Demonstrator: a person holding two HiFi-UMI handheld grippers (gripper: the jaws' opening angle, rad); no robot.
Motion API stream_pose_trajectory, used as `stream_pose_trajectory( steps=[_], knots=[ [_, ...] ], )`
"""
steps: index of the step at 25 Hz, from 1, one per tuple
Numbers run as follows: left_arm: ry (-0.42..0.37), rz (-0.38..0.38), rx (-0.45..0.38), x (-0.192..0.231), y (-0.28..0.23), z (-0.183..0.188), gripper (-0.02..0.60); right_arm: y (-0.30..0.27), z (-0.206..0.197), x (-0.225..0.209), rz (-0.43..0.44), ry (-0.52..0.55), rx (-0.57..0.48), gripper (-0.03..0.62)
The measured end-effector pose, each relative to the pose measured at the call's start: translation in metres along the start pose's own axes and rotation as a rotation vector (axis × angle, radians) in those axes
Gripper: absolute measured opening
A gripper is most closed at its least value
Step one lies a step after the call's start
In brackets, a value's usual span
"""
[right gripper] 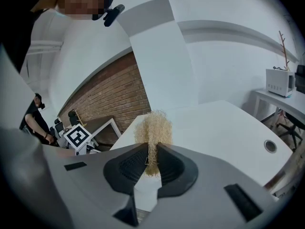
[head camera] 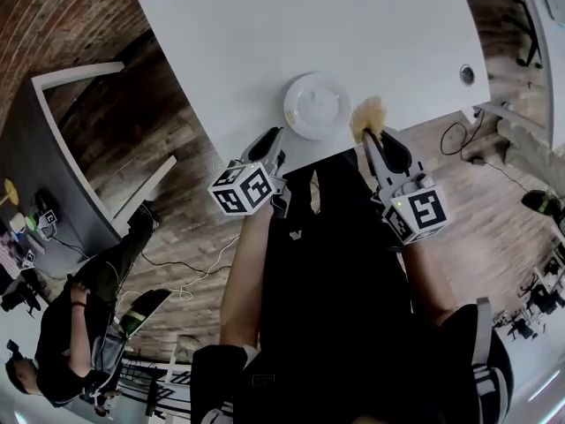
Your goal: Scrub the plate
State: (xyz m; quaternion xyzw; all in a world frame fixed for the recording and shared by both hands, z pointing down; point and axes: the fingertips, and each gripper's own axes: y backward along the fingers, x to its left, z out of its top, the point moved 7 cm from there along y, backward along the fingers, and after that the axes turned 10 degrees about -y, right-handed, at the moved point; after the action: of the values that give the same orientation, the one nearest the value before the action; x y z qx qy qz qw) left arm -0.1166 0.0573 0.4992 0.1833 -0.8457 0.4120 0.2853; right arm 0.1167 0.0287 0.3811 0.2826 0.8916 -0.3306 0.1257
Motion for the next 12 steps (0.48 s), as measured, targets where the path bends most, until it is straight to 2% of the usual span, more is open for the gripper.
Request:
stream_pose_trajectory(
  steps=[4, 9, 12],
  knots=[
    [0.030, -0.015, 0.050, 0.006, -0.015, -0.010, 0.064, -0.006, -0.010, -0.003, -0.007, -0.007, 0.015, 0.044],
    [0.052, 0.028, 0.042, 0.012, -0.025, -0.010, 0.078, -0.011, -0.016, -0.005, -0.018, -0.004, 0.019, 0.044],
    [0.050, 0.020, 0.049, 0.010, -0.031, -0.008, 0.080, -0.014, -0.023, -0.010, -0.040, 0.020, 0.031, 0.044]
  ],
)
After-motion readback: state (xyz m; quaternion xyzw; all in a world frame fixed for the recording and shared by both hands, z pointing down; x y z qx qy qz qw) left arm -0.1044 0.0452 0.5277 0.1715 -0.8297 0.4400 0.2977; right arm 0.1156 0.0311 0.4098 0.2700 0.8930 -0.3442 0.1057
